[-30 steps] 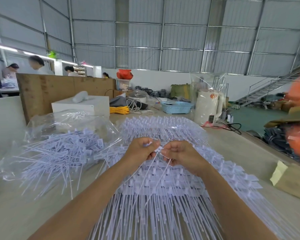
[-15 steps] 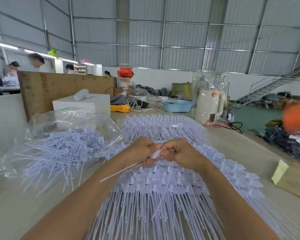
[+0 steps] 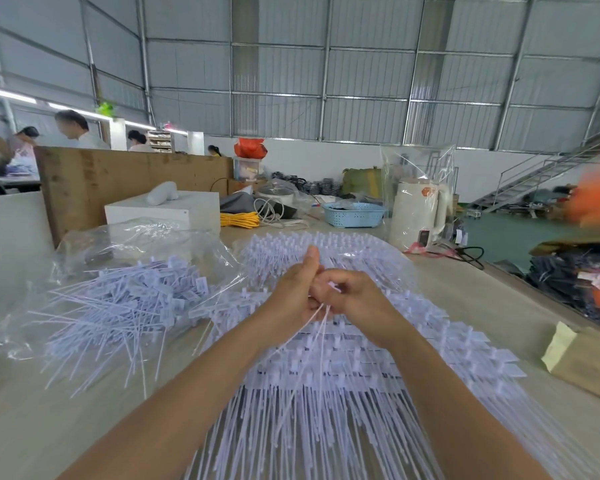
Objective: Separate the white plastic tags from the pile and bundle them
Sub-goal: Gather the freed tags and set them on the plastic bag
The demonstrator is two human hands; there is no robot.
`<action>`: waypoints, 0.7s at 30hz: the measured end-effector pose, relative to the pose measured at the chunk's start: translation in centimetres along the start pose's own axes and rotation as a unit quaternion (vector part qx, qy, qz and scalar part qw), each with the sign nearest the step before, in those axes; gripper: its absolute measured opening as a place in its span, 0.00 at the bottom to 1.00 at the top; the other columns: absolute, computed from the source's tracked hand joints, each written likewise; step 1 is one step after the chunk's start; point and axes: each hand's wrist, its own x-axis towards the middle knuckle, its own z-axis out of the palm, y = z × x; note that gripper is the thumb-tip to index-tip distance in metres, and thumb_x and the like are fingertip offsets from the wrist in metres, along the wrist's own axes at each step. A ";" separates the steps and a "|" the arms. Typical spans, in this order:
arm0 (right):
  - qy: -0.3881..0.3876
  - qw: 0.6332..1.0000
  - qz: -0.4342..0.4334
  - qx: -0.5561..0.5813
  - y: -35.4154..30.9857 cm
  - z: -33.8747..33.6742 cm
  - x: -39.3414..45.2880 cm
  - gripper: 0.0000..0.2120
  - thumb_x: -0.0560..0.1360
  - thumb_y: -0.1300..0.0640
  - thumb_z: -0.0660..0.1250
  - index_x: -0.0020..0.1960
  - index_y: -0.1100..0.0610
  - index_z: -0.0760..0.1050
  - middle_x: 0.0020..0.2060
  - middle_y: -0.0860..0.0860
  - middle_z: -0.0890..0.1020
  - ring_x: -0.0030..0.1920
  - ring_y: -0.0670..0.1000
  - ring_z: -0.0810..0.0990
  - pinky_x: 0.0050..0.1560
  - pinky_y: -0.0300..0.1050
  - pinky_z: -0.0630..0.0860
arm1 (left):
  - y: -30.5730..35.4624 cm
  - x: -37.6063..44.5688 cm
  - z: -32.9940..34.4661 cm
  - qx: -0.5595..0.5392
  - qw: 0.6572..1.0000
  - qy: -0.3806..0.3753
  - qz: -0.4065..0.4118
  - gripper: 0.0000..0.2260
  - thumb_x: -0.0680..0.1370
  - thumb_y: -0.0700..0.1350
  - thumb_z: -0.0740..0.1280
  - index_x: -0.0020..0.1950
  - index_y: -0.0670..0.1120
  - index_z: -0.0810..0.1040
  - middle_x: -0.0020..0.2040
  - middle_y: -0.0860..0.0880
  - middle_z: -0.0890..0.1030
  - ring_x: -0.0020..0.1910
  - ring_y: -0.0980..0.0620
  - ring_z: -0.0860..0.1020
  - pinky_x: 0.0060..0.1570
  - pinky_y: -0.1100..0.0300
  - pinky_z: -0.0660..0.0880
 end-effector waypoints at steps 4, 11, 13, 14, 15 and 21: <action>0.036 0.999 -0.024 -0.003 -0.1 0.7 0.0 0.05 0.77 0.64 0.65 0.46 0.60 0.80 0.37 0.54 0.82 0.38 0.51 0.81 0.43 0.54 0.79 | -0.3 -0.1 1.0 0.011 0.998 0.048 0.029 0.31 0.69 0.65 0.59 0.63 0.47 0.61 0.45 0.41 0.77 0.45 0.44 0.78 0.54 0.45 0.75; 0.103 0.990 -0.073 0.067 -0.8 0.9 0.0 0.11 0.71 0.69 0.69 0.42 0.53 0.82 0.35 0.47 0.84 0.36 0.44 0.82 0.36 0.36 0.78 | 0.9 -0.4 1.2 -0.104 0.991 0.076 0.025 0.21 0.78 0.51 0.65 0.66 0.52 0.57 0.54 0.43 0.76 0.43 0.47 0.81 0.41 0.53 0.80; 0.152 0.981 -0.062 0.099 -0.8 0.7 0.1 0.12 0.71 0.68 0.70 0.42 0.52 0.82 0.35 0.49 0.84 0.36 0.46 0.82 0.33 0.40 0.79 | 1.1 -0.5 1.0 -0.079 0.995 0.064 0.007 0.22 0.78 0.46 0.67 0.66 0.51 0.58 0.56 0.42 0.74 0.39 0.46 0.82 0.39 0.54 0.80; 0.182 0.974 -0.057 0.120 -0.7 0.6 0.2 0.11 0.71 0.68 0.70 0.42 0.52 0.82 0.35 0.48 0.84 0.35 0.46 0.82 0.32 0.40 0.79 | 1.1 -0.6 0.9 -0.066 0.997 0.049 -0.011 0.23 0.77 0.44 0.68 0.66 0.50 0.59 0.58 0.41 0.73 0.38 0.44 0.83 0.39 0.53 0.80; 0.212 0.967 -0.057 0.133 -0.6 0.4 0.3 0.11 0.71 0.69 0.70 0.42 0.53 0.82 0.33 0.45 0.84 0.34 0.43 0.81 0.32 0.38 0.78 | 1.1 -0.8 0.8 -0.050 0.998 0.026 -0.040 0.24 0.76 0.43 0.69 0.67 0.49 0.60 0.60 0.40 0.74 0.37 0.43 0.83 0.38 0.54 0.81; 0.281 0.948 -0.066 0.138 0.4 -0.7 0.5 0.08 0.71 0.65 0.71 0.46 0.53 0.81 0.35 0.45 0.82 0.37 0.42 0.79 0.40 0.34 0.77 | 0.9 -1.1 0.4 0.294 0.956 -0.021 -0.004 0.06 0.79 0.40 0.65 0.51 0.38 0.78 0.33 0.48 0.80 0.21 0.60 0.70 0.24 0.69 0.68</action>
